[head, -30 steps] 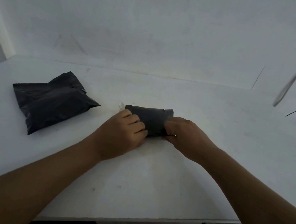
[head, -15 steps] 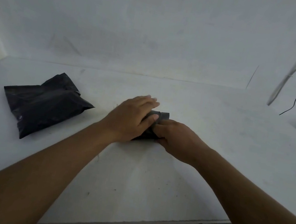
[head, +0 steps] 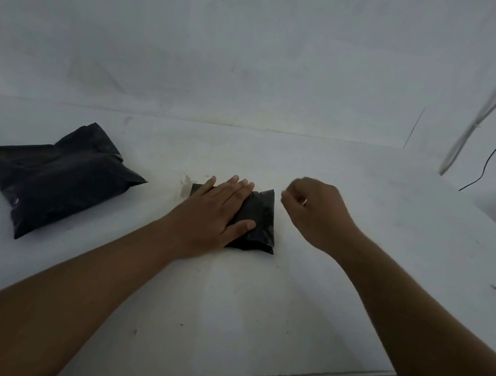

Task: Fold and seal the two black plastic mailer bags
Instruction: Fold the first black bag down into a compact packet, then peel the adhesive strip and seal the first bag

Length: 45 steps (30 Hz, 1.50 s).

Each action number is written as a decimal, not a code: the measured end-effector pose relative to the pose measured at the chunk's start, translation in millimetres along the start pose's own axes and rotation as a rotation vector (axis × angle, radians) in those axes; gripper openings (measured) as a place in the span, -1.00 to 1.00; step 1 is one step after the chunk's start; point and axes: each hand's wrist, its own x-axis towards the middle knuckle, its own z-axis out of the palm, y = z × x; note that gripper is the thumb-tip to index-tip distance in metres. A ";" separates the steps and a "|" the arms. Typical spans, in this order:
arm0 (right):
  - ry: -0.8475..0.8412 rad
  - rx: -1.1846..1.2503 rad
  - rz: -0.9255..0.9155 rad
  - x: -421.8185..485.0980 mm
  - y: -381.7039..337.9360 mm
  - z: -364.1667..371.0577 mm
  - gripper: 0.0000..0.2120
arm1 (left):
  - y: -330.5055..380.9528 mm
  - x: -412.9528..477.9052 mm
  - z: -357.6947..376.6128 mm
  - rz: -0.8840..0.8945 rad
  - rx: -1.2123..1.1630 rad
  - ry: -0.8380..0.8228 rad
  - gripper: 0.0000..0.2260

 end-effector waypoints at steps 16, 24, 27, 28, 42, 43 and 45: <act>-0.039 0.001 0.224 27.8 -12.8 38.0 -0.84 | 0.8 -1.3 2.5 -0.005 -0.024 -0.011 -0.28; 0.016 -0.013 0.199 -2.4 16.6 14.5 -0.77 | 4.0 -0.2 -12.9 -0.032 -0.047 -0.098 -0.35; -0.002 -0.025 0.150 -28.0 32.1 6.4 -0.82 | 4.8 2.6 -22.8 -0.037 -0.020 -0.177 -0.34; 0.008 -0.020 0.134 -35.7 40.6 2.5 -0.85 | 5.7 3.4 -26.0 -0.042 0.005 -0.205 -0.31; -0.088 0.035 0.434 -78.8 166.6 -77.0 -0.86 | 93.7 49.3 -55.3 -0.026 -0.076 -0.135 -0.27; -0.120 0.028 0.408 -79.9 168.2 -78.9 -0.83 | 102.7 53.7 -50.8 -0.009 -0.102 -0.093 -0.33; -0.158 0.007 0.367 -82.4 170.4 -81.5 -0.79 | 116.3 60.5 -41.0 -0.017 -0.135 -0.052 -0.44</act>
